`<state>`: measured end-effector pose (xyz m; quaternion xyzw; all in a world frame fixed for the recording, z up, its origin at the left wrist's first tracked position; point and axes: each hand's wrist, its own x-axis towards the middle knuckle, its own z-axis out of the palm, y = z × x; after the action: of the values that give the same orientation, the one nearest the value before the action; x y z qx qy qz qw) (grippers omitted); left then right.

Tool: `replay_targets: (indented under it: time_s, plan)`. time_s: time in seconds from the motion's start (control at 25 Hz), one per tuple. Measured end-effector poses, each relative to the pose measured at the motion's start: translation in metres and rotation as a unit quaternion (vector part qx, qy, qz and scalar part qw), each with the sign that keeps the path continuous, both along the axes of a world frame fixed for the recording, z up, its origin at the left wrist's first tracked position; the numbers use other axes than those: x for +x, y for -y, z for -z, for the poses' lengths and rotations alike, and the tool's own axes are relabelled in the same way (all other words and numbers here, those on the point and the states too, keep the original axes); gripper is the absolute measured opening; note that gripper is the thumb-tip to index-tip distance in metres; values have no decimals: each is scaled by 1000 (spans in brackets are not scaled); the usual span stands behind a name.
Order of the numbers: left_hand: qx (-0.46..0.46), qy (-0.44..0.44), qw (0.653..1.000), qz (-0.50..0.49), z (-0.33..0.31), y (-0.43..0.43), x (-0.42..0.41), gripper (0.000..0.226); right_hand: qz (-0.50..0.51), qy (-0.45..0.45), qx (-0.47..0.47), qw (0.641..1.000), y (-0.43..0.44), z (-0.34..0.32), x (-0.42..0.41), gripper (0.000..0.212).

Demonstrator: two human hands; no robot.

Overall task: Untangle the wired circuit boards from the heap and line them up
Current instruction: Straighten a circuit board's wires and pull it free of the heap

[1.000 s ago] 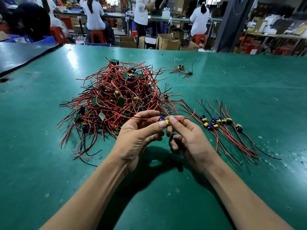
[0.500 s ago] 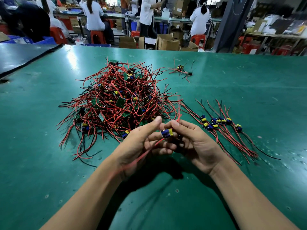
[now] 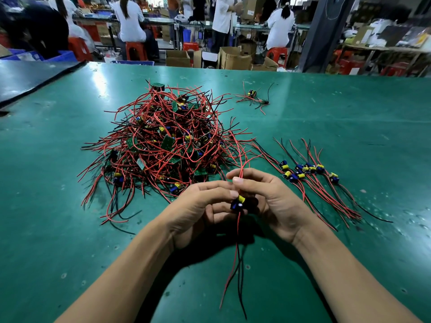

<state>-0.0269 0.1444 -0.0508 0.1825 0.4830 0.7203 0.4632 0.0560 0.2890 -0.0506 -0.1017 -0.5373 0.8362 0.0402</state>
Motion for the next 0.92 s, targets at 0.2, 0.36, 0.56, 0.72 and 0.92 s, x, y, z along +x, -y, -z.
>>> replay_targets:
  time_s: [0.2, 0.36, 0.56, 0.72, 0.92]
  plan:
    - [-49, -29, 998, -6, -1, -1, 1, 21, 26, 25, -8, 999, 5, 3, -4, 18]
    - [-60, -40, 997, -25, -1, -4, 3, 14, 40, 44, 1, 998, 5, 5, -6, 20]
    - [-67, -22, 996, -46, 3, -4, 4, 5, 44, 64, 26, 997, 1, 7, -6, 27]
    - [-78, -40, 995, -51, 4, -5, 3, 7, 85, 70, 51, 993, -1, 8, -7, 24]
    - [-89, -55, 993, -56, 4, -5, 3, 9, 93, 72, 88, 989, -4, 8, -7, 31]
